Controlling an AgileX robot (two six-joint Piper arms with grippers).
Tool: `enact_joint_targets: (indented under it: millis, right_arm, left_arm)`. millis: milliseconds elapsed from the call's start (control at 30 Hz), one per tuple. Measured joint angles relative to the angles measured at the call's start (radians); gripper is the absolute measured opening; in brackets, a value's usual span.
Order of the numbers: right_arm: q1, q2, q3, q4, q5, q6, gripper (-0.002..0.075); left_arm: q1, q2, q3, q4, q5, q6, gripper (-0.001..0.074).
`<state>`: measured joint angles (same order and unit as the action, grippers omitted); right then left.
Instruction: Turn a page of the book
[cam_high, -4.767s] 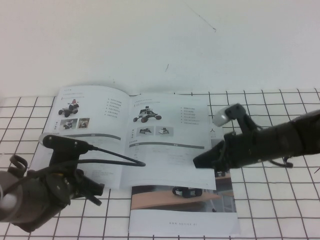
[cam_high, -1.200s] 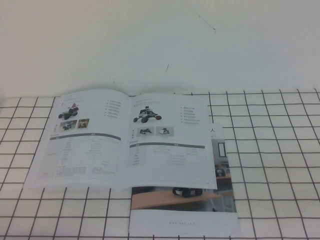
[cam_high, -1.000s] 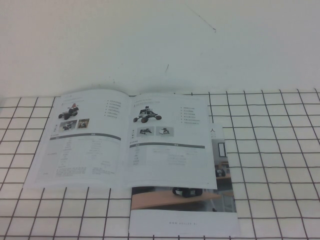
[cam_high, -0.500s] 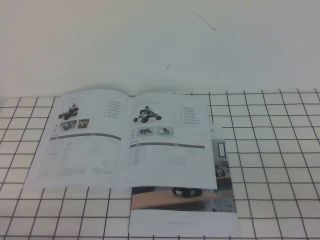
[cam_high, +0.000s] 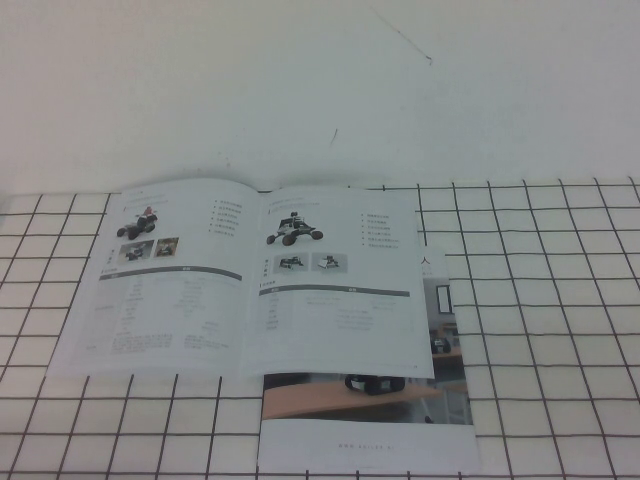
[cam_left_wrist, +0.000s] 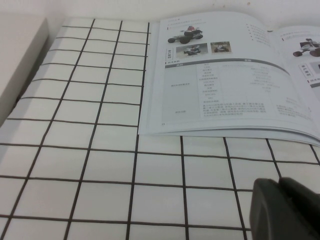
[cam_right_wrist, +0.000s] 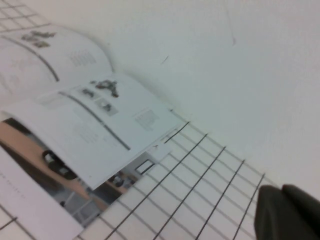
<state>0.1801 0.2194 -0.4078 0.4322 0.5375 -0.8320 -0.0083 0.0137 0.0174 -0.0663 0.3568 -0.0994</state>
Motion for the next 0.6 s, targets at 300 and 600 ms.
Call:
enact_joint_targets:
  millis: [300, 600]
  right_arm:
    - [-0.084, -0.218, 0.012, -0.017, -0.002, -0.044, -0.0002]
    - [-0.153, -0.234, 0.294, 0.087, -0.025, -0.032, -0.0002]
  left_arm:
    - [0.000, 0.000, 0.000, -0.002, 0.000, 0.000, -0.0002]
    - [0.000, 0.000, 0.000, -0.002, -0.002, 0.000, -0.0002]
